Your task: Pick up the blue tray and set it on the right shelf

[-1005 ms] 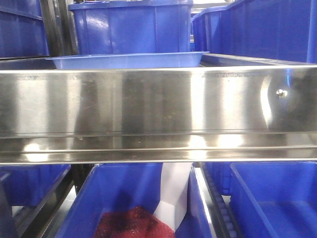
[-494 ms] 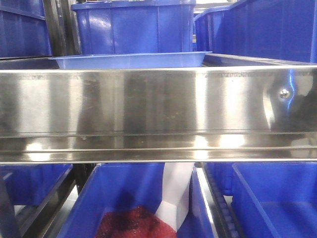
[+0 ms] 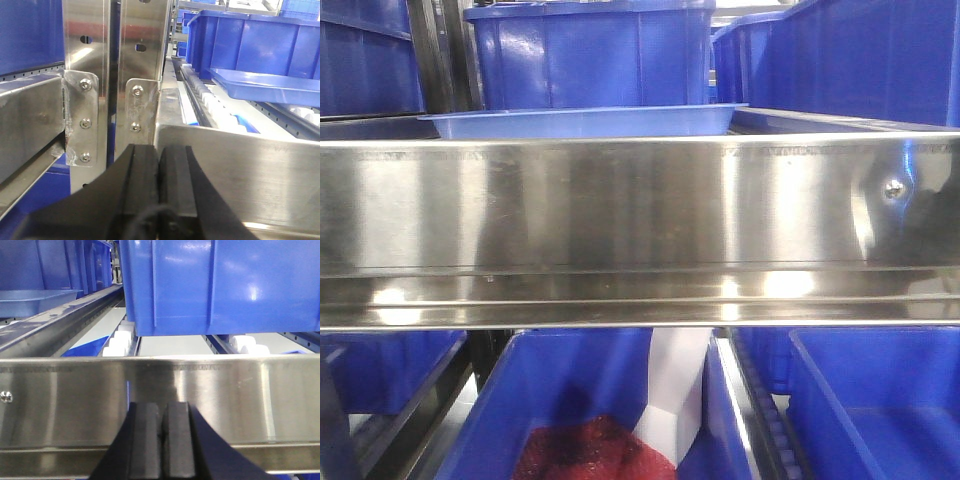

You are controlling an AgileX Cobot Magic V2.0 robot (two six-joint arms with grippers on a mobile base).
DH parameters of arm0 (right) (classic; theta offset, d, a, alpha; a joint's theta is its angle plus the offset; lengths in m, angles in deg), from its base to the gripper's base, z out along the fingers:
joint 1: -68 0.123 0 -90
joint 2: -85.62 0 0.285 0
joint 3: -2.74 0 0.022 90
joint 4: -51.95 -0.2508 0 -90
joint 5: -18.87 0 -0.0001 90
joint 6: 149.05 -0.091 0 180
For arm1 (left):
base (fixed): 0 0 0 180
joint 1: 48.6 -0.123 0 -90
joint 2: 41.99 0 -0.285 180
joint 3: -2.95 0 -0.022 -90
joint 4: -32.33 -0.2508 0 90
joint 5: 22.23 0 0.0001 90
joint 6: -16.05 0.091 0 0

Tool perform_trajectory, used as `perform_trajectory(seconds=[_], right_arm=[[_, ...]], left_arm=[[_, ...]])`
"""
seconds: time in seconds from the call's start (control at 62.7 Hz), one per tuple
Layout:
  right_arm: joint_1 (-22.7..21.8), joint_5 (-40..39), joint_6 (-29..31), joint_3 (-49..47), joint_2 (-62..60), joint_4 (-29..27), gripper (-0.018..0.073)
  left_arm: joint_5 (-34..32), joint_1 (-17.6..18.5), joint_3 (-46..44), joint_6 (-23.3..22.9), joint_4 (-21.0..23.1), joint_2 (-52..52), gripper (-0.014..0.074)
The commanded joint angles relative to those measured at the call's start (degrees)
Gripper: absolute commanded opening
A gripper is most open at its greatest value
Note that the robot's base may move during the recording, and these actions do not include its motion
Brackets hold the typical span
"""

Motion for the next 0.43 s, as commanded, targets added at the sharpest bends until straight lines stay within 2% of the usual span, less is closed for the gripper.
perform_trajectory(seconds=[0.0,0.415], right_arm=[[-0.3,-5.5,0.6,-1.4,-1.1,-0.3,0.0057],[-0.3,-5.5,0.6,-1.4,-1.1,-0.3,0.0057]], left_arm=[[-5.1,0.0,1.7,-0.2,0.4,0.6,-0.0048],[-5.1,0.0,1.7,-0.2,0.4,0.6,-0.0048]])
